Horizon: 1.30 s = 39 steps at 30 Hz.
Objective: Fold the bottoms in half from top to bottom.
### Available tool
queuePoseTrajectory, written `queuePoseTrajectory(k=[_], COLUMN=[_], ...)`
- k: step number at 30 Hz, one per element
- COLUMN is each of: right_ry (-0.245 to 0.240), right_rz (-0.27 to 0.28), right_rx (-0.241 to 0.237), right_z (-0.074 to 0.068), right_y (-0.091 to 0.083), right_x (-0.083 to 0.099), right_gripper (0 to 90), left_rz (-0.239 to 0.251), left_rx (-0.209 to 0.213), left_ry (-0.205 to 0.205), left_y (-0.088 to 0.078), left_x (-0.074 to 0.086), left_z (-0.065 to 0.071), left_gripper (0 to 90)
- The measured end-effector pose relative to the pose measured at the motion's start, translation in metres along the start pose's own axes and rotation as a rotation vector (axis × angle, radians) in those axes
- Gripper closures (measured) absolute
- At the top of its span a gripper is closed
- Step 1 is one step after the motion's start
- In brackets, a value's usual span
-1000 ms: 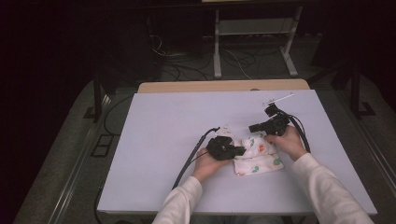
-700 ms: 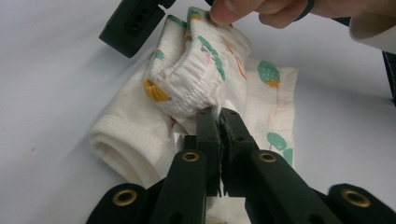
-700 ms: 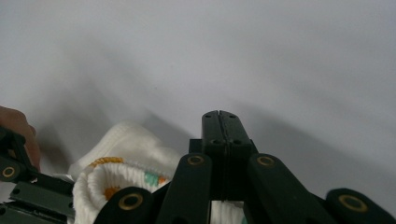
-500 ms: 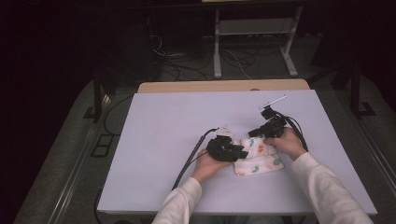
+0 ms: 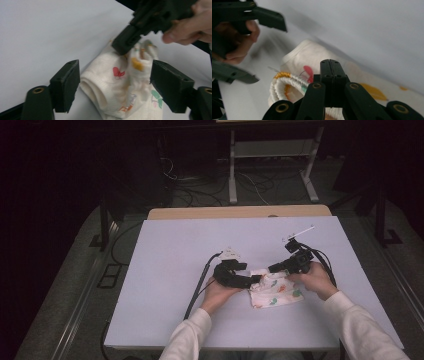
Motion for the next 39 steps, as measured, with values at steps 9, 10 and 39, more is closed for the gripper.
queuePoseTrajectory(k=[9,10,39], right_ry=[-0.021,-0.023,-0.073], right_rz=[0.013,0.018,0.020], right_rx=[-0.024,-0.028,-0.063], right_z=[-0.019,-0.020,-0.016], right_y=[-0.009,-0.010,-0.005], right_x=[0.020,0.023,0.079], right_gripper=[88.5,88.4,77.3], left_rz=[0.001,-0.002,-0.064], left_rx=[-0.009,-0.011,-0.036], left_ry=[-0.049,-0.050,-0.092], left_y=[0.002,0.002,0.017], left_x=[-0.001,0.000,-0.005], left_z=[-0.004,-0.005,-0.012], left_gripper=[16.2,15.7,6.4])
Point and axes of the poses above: each handheld gripper's, and its own axes: y roughly forward along the jaws, x roughly out of its underside, z roughly to its right, the point moved 3 cm from there along y, roughly forward along the jaws, and after that the axes turned 15 degrees about -x, right-handed, at the moved point
